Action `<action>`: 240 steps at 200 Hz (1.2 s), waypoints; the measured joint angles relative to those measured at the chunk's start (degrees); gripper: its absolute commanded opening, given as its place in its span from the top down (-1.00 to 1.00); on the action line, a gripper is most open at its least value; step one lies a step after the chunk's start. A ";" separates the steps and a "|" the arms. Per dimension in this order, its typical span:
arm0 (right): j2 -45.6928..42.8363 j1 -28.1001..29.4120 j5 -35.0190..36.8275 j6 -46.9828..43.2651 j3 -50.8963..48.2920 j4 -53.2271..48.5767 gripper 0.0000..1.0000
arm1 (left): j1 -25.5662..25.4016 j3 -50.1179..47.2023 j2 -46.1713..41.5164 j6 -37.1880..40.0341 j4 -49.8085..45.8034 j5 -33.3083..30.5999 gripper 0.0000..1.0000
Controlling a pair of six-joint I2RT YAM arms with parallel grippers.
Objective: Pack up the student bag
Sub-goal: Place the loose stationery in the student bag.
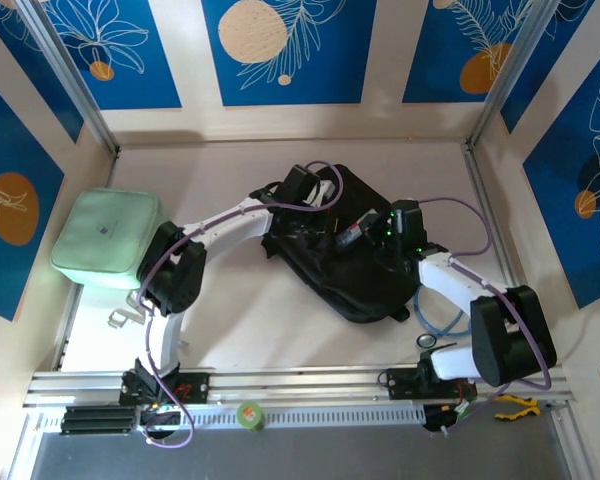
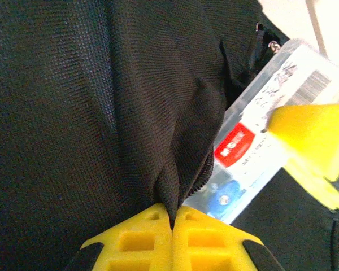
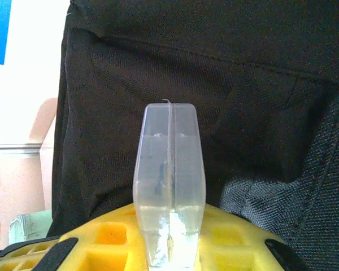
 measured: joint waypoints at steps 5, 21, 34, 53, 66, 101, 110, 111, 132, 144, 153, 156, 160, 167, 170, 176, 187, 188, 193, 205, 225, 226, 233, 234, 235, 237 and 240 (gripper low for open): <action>0.33 0.39 0.11 0.39 -0.04 0.70 0.79 | 0.02 0.00 0.00 -0.11 0.07 0.00 1.00; 2.19 1.29 -0.09 1.70 -0.07 4.04 0.77 | 0.20 0.00 0.00 -0.72 0.15 0.07 1.00; 4.00 1.81 -1.38 3.10 -0.31 7.28 0.76 | 0.42 -0.11 0.00 -0.83 0.31 0.22 1.00; 6.05 2.12 -4.07 5.20 -0.98 11.43 0.66 | 0.72 -0.44 0.00 -1.16 0.63 0.22 1.00; 6.47 2.08 -5.70 6.27 -1.25 12.74 0.53 | 1.03 -0.87 0.00 -1.20 0.92 0.22 1.00; 2.45 -0.02 -8.83 6.60 -1.40 8.20 0.01 | 1.53 -1.64 0.00 -1.60 1.51 1.05 1.00; 0.13 -1.42 -9.44 5.66 -1.38 5.62 -0.04 | 1.64 -1.81 0.00 -1.62 1.62 1.27 1.00; -0.22 -1.64 -9.44 5.64 -1.38 5.20 -0.03 | 1.64 -1.81 0.00 -1.62 1.64 1.27 1.00; -4.59 -5.55 -10.05 2.38 -0.31 -2.67 0.04 | 1.88 -1.84 0.00 -1.60 1.79 1.60 1.00; -4.94 -7.61 -10.80 0.66 0.76 -6.16 0.07 | 1.90 -1.84 0.00 -1.60 1.86 1.77 1.00; -4.61 -8.85 -11.47 -1.44 1.55 -8.70 0.13 | 1.95 -1.84 0.00 -1.60 1.88 1.90 0.99; -4.46 -9.18 -11.72 -1.66 1.86 -9.62 0.14 | 1.99 -1.84 0.00 -1.60 1.88 1.92 1.00; -4.07 -9.55 -12.11 -2.86 2.32 -10.80 0.17 | 2.01 -1.84 0.00 -1.60 1.88 1.95 1.00; -3.23 -9.92 -12.70 -4.28 3.32 -12.74 0.26 | 2.03 -1.84 0.00 -1.60 1.88 2.03 0.99; -2.84 -10.05 -12.90 -4.33 3.80 -13.51 0.30 | 2.03 -1.84 0.00 -1.60 1.88 2.12 0.99; -1.70 -10.16 -13.75 -5.66 5.01 -14.91 0.37 | 2.05 -1.84 0.00 -1.60 1.88 2.23 0.99; 0.59 -10.10 -15.21 -8.20 7.41 -16.57 0.49 | 2.05 -1.84 0.00 -1.60 1.88 2.36 0.99; 0.85 -10.10 -15.41 -8.15 7.69 -16.72 0.50 | 2.08 -1.84 0.00 -1.60 1.88 2.38 0.99; 1.90 -10.03 -16.09 -9.25 8.76 -17.07 0.56 | 2.10 -1.84 0.00 -1.60 1.90 2.38 0.99; 4.13 -9.55 -17.40 -10.67 10.93 -17.46 0.68 | 2.14 -1.84 0.00 -1.60 1.90 2.56 0.99; 7.17 -8.13 -18.97 -12.04 13.03 -17.49 0.79 | 2.14 -1.84 0.00 -1.60 1.92 2.78 0.98; 7.28 -8.07 -19.04 -12.15 13.07 -17.46 0.79 | 2.14 -1.84 0.00 -1.60 1.92 2.78 0.98; 8.24 -7.43 -19.41 -12.37 13.40 -17.27 0.84 | 2.14 -1.84 0.00 -1.60 1.92 2.80 0.99; 8.35 -7.37 -19.50 -12.41 13.40 -17.27 0.84 | 2.14 -1.84 0.00 -1.60 1.92 2.78 0.99; 8.55 -7.23 -19.56 -12.31 13.44 -17.22 0.84 | 2.14 -1.84 0.00 -1.60 1.90 2.80 0.98; 8.81 -7.06 -19.67 -12.31 13.49 -17.18 0.85 | 2.14 -1.84 0.00 -1.60 1.92 2.80 0.99; 9.20 -6.78 -19.89 -12.44 13.51 -17.05 0.86 | 2.14 -1.84 0.00 -1.60 1.92 2.80 0.99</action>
